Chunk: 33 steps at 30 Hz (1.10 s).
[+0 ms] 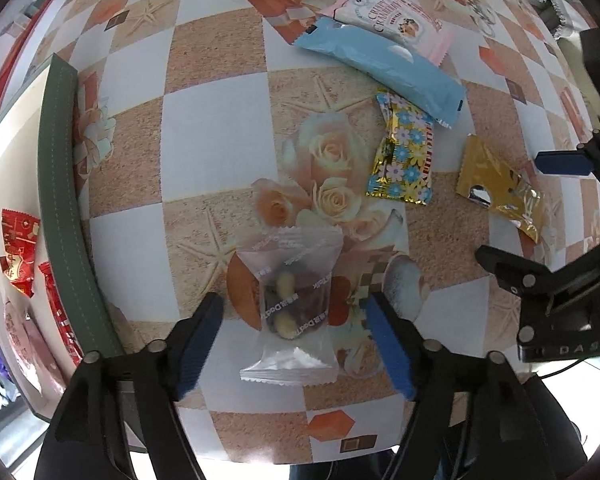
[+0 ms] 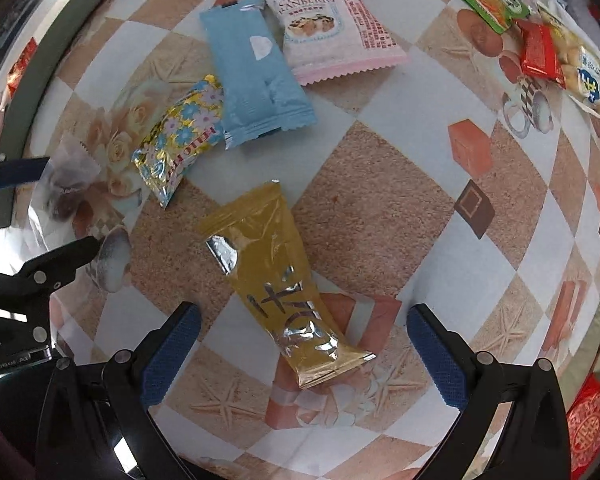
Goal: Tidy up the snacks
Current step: 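Grasp the clear nut bag with the left tool while the right tool grasps the gold wrapper, then carry the nut bag and gold wrapper over the white tray and release both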
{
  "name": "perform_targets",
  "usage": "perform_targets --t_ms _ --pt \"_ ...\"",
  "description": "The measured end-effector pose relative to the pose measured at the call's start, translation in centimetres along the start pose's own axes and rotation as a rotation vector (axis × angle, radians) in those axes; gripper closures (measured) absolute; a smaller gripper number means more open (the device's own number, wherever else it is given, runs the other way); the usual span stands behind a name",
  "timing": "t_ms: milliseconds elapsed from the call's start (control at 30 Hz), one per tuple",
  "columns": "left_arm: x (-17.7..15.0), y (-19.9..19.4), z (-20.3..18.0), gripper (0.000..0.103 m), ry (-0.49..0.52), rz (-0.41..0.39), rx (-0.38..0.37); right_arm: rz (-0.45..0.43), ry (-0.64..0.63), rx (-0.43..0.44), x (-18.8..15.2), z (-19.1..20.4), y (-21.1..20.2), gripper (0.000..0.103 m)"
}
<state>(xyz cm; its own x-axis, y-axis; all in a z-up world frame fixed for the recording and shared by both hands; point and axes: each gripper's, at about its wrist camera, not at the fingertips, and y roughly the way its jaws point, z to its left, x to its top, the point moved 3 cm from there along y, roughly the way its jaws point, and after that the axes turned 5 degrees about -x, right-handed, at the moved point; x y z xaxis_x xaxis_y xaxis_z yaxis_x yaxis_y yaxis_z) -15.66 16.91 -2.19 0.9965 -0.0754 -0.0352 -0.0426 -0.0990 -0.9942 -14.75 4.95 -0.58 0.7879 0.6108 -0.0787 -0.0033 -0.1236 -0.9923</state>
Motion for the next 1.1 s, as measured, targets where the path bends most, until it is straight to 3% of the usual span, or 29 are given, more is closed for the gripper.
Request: perform_targets --t_ms 200,267,300,367,400,433,733,933,1100 --pt "-0.3 0.8 -0.2 0.019 0.018 0.002 0.005 0.055 0.024 -0.003 1.0 1.2 0.6 0.003" --pt "0.2 0.7 -0.7 0.03 0.025 0.006 0.003 0.041 0.019 -0.005 1.1 1.8 0.1 0.013" --pt "0.2 0.5 -0.8 0.036 0.032 0.002 0.004 0.028 0.01 -0.007 0.8 2.2 -0.4 0.023" --pt "0.2 -0.2 -1.2 0.07 0.056 -0.005 0.004 0.01 0.002 -0.009 0.1 3.1 -0.9 0.043" --pt "0.1 -0.3 -1.2 0.073 0.06 -0.002 0.0 0.003 0.006 -0.008 -0.1 3.4 -1.3 0.066" --pt "0.1 -0.3 -1.2 0.073 0.058 0.006 -0.011 -0.001 0.022 -0.004 -0.5 3.6 -1.7 0.08" --pt "-0.7 -3.0 0.6 0.073 0.007 -0.062 -0.039 0.024 0.348 0.245 -2.0 0.2 -2.4 0.08" --pt "-0.9 -4.7 2.3 0.073 -0.032 -0.106 -0.051 0.008 0.423 0.295 -2.9 -1.7 -3.6 0.08" --pt "-1.2 -6.1 4.6 0.073 -0.074 -0.155 -0.055 -0.015 0.466 0.32 -1.1 -4.1 -5.7 0.08"
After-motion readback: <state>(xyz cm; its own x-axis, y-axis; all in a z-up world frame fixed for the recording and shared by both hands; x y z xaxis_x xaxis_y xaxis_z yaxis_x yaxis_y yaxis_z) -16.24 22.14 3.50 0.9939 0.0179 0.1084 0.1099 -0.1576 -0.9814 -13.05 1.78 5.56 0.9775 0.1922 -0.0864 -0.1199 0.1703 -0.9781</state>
